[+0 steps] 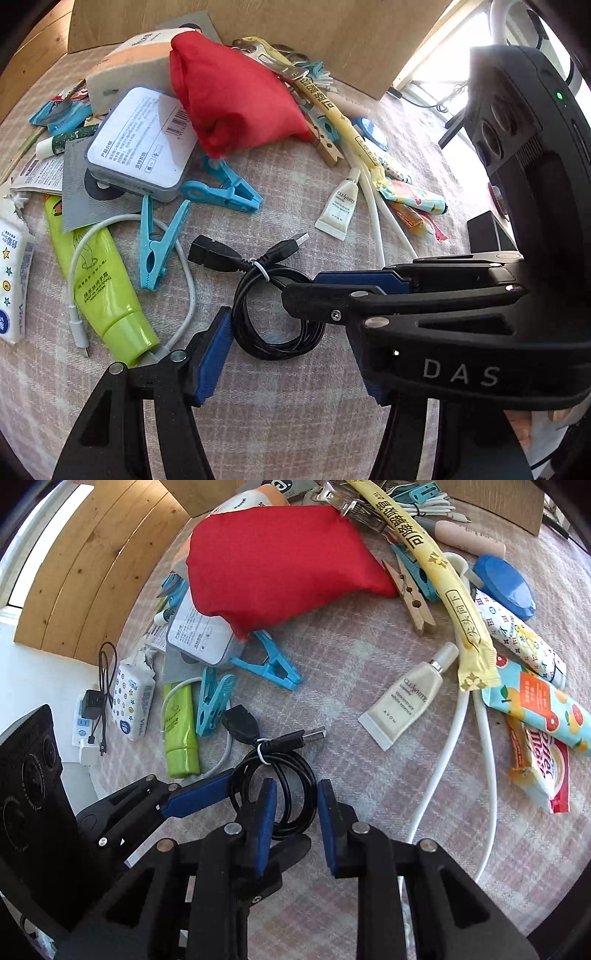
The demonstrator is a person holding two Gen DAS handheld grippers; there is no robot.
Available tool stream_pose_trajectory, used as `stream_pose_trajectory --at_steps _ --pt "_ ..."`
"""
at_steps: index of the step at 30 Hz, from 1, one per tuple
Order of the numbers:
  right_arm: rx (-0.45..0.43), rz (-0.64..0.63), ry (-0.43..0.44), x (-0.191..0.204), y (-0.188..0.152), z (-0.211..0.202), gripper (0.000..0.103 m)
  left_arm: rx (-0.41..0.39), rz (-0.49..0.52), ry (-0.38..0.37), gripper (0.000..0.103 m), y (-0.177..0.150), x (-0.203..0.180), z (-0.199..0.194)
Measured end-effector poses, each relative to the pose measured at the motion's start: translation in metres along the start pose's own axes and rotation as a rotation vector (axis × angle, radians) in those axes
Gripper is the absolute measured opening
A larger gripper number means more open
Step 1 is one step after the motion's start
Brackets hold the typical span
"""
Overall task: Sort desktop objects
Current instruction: 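Move the right tool back to the pile and grasp the coiled black cable, then carry the black cable into the tray and open the right tool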
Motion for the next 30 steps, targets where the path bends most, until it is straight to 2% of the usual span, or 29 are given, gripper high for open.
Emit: stream_pose_trajectory --at_steps 9,14,21,30 --pt "-0.085 -0.002 0.004 0.006 -0.011 -0.039 0.022 -0.054 0.030 -0.023 0.058 0.002 -0.031 -0.023" --pt "-0.147 0.012 -0.011 -0.004 -0.025 -0.075 0.022 -0.081 0.089 -0.044 0.058 0.008 -0.066 -0.037" --pt "-0.247 0.096 -0.047 -0.055 -0.053 -0.139 0.022 -0.080 0.209 -0.090 0.058 0.013 -0.135 -0.039" --pt "-0.373 0.323 -0.098 -0.159 -0.133 -0.227 0.022 -0.006 0.440 -0.212 0.059 -0.004 -0.261 -0.011"
Point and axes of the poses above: each gripper's, at about its wrist camera, not at the fingertips, and z roughly the way its jaws point, x to its left, y to its top, the point moved 4 cm from there along z, roughly the way its jaws point, and after that the axes turned 2 degrees about -y, right-handed, at the moved point
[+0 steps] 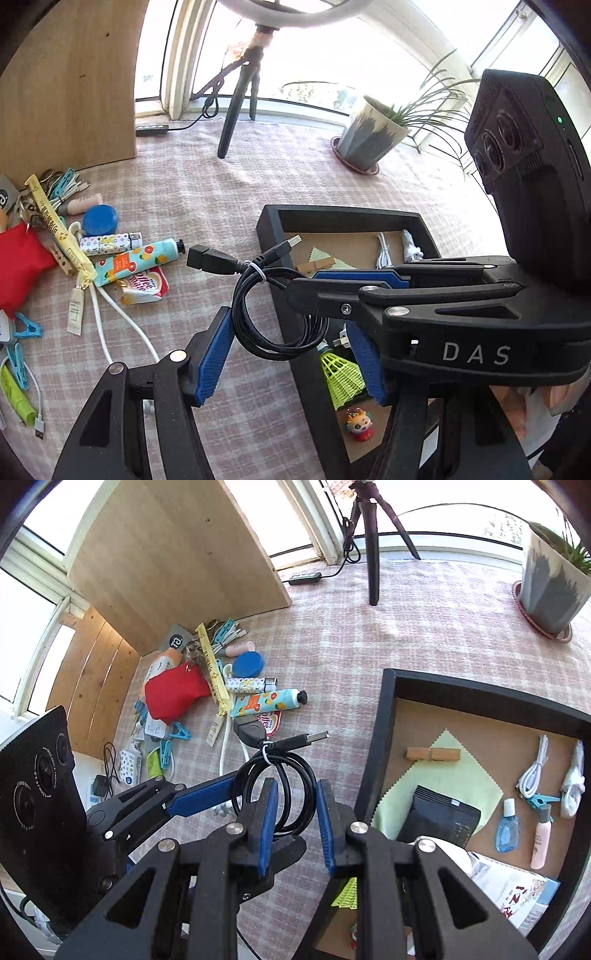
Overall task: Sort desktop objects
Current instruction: 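Carry the black cable into the tray and open the right tool, then return the right tool to the pile and grasp the red cloth pouch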
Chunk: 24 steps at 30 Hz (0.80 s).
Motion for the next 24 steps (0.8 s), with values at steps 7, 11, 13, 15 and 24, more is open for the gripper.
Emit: stream_pose_trajectory --at_steps 7,11,13,15,24 --pt "-0.087 0.164 -0.060 -0.087 -0.024 -0.063 0.022 0.053 0.150 -0.121 0.059 0.013 -0.090 0.040" --pt "-0.129 0.280 -0.094 -0.132 -0.036 -0.091 0.022 0.046 0.141 -0.130 0.059 0.021 -0.105 0.050" --pt "-0.133 0.312 -0.106 -0.147 -0.043 -0.098 0.024 0.055 0.124 -0.143 0.059 0.022 -0.103 0.051" --pt "-0.129 0.323 -0.114 -0.155 -0.048 -0.099 0.026 0.053 0.116 -0.137 0.059 0.022 -0.099 0.051" --pt "-0.080 0.272 -0.099 -0.134 -0.048 -0.072 0.034 0.053 0.072 -0.050 0.059 0.012 -0.061 0.042"
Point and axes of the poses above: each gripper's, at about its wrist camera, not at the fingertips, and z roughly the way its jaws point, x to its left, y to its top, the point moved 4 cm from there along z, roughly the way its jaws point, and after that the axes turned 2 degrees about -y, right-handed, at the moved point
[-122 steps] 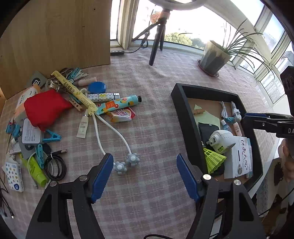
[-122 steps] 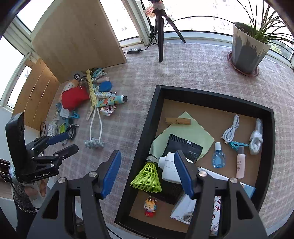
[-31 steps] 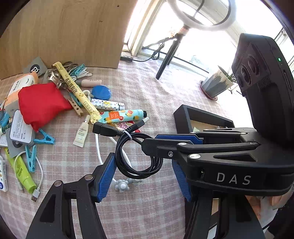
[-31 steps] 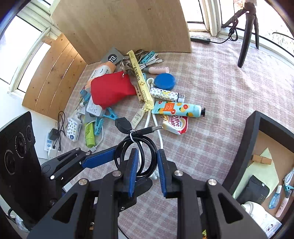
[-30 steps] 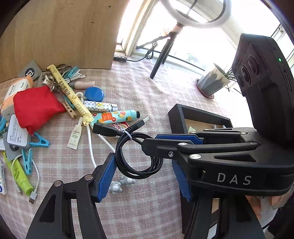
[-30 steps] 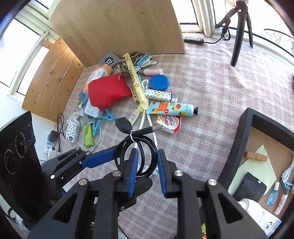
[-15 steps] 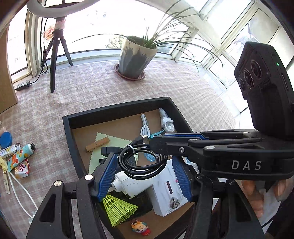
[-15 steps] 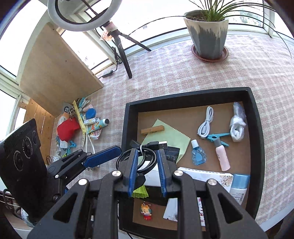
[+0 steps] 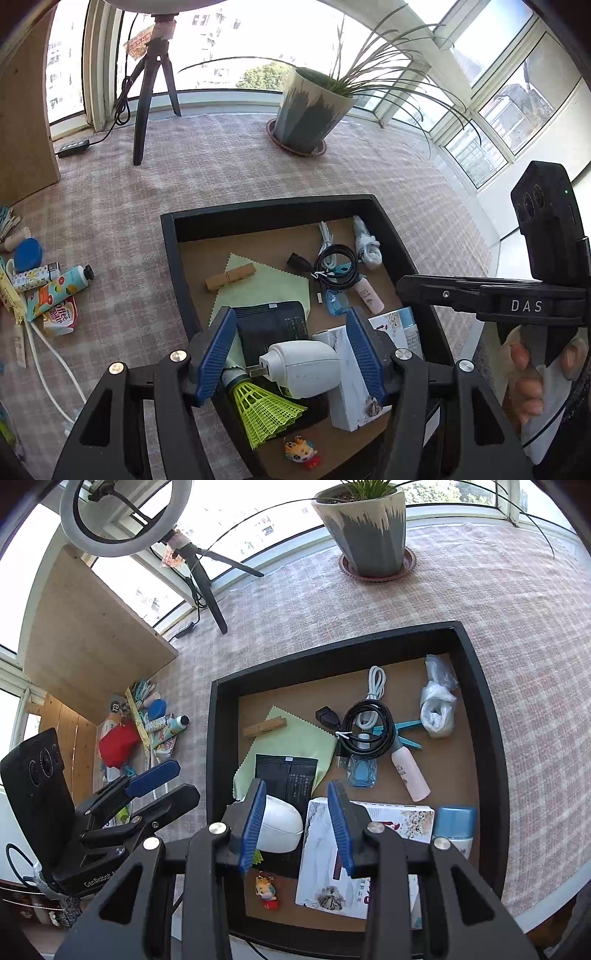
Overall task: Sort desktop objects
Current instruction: 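Return the right tool to the pile and grasp the red cloth pouch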
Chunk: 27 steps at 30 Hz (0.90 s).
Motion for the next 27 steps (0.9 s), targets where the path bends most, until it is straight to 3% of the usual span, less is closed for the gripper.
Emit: stream_pose_trajectory --at_steps 12,14,17,27 --pt "0.071 -0.197 0.047 0.107 -0.007 0.047 0.035 -0.039 -0.149 0.144 0.059 -0.033 0.094 -0.051" --pt "0.084 -0.228 0.055 0.127 -0.008 0.056 0.037 -0.054 -0.182 0.167 0.060 -0.037 0.113 -0.062" --pt "0.099 -0.276 0.074 0.161 -0.006 0.069 0.049 -0.073 -0.236 0.202 0.060 -0.047 0.144 -0.078" --pt "0.165 -0.422 0.187 0.291 0.016 0.130 0.053 -0.161 -0.448 0.307 0.060 -0.074 0.256 -0.138"
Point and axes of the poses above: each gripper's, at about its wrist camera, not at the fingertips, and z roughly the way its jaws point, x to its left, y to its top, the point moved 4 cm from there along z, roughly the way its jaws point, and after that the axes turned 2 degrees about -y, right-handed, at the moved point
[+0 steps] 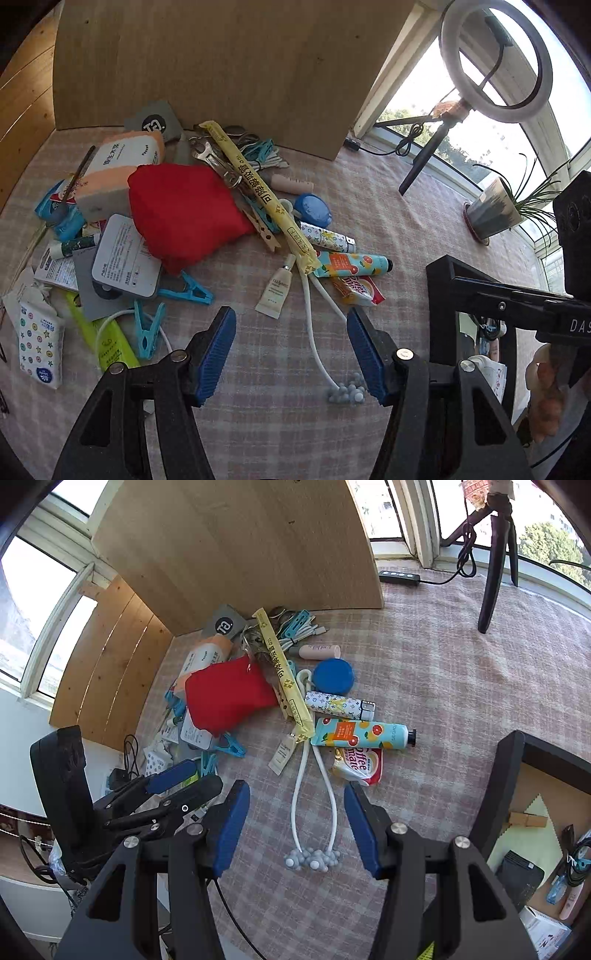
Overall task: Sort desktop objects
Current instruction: 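Return the right tool to the pile and grasp the red cloth pouch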
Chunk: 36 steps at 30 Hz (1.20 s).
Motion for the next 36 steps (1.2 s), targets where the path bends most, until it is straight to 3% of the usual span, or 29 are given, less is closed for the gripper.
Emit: stream_pose_trajectory --at_steps 6,17,21,27,32,36 --pt "0.086 -0.057 0.073 0.046 0.051 0.062 0.057 -0.033 -0.093 0.041 0.060 0.020 0.053 -0.003" --pt "0.178 -0.090 0.065 0.069 0.099 0.159 0.057 -0.011 -0.111 0.075 0.060 0.043 0.079 0.029" --pt "0.176 -0.078 0.077 0.067 0.108 0.173 0.064 -0.015 -0.118 0.060 0.060 0.048 0.079 0.038" --pt "0.195 -0.049 0.108 0.064 0.120 0.187 0.066 -0.004 -0.116 0.049 0.060 0.053 0.078 0.051" --pt "0.266 0.007 0.219 0.069 0.105 0.194 0.067 0.011 -0.125 0.029 0.060 0.051 0.075 0.058" --pt "0.236 -0.034 0.184 0.076 0.089 0.181 0.063 0.014 -0.118 0.027 0.061 0.041 0.069 0.056"
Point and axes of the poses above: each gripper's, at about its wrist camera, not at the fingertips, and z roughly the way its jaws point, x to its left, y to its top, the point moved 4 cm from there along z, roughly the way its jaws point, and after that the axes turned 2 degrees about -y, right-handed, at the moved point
